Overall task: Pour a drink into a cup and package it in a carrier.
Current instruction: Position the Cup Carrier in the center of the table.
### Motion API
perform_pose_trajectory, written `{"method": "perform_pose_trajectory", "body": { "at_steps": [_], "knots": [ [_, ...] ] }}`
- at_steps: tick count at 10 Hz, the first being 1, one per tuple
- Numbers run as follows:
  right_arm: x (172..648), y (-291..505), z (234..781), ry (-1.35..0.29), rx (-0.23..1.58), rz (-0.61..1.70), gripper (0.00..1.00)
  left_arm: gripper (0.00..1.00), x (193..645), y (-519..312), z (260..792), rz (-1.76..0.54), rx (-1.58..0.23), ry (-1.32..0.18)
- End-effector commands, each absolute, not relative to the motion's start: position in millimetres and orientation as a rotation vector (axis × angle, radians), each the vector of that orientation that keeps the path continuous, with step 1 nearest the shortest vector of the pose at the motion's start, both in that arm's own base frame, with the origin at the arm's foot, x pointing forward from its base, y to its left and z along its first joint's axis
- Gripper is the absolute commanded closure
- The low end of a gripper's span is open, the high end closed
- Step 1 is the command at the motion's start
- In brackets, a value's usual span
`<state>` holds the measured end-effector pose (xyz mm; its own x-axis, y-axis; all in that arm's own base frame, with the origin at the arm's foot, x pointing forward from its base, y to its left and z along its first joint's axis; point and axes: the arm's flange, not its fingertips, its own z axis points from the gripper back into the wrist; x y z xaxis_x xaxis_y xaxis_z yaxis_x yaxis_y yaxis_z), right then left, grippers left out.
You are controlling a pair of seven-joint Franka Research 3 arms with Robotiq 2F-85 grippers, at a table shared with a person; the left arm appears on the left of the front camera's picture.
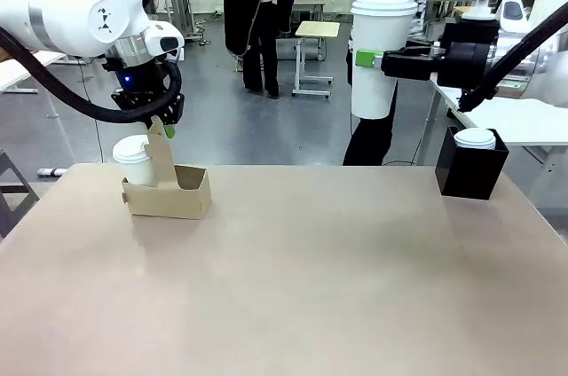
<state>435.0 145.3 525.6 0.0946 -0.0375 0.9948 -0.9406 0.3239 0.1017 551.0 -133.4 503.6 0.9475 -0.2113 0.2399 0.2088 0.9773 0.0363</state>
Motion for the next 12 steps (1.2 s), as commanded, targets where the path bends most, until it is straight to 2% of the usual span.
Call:
{"method": "perform_pose_trajectory", "body": {
  "at_steps": [1, 6, 7, 8, 10, 11, 12],
  "knots": [
    [437.0, 147.9, 529.4, -1.297, 1.032, 0.888, 0.2, 1.0, 553.5, -134.6, 506.1, -0.171, 0.047, -0.242],
    [437.0, 147.9, 529.4, -1.297, 1.032, 0.888, 0.2, 1.0, 556.5, -132.4, 504.0, -0.116, 0.074, -0.245],
    [437.0, 147.9, 529.4, -1.297, 1.032, 0.888, 0.2, 1.0, 559.8, -130.5, 501.7, -0.13, 0.065, -0.146],
    [437.0, 147.9, 529.4, -1.297, 1.032, 0.888, 0.2, 1.0, 551.0, -131.6, 502.6, -0.162, 0.04, -0.244],
    [437.0, 147.9, 529.4, -1.297, 1.032, 0.888, 0.2, 0.98, 551.5, -131.2, 501.2, -0.154, 0.045, -0.215],
    [437.0, 147.9, 529.4, -1.297, 1.032, 0.888, 0.2, 0.98, 549.5, -125.8, 504.0, -0.183, -0.057, -0.217],
    [437.0, 147.9, 529.4, -1.297, 1.032, 0.888, 0.2, 0.98, 538.5, -128.9, 515.3, -0.198, -0.075, -0.244]
  ]
}}
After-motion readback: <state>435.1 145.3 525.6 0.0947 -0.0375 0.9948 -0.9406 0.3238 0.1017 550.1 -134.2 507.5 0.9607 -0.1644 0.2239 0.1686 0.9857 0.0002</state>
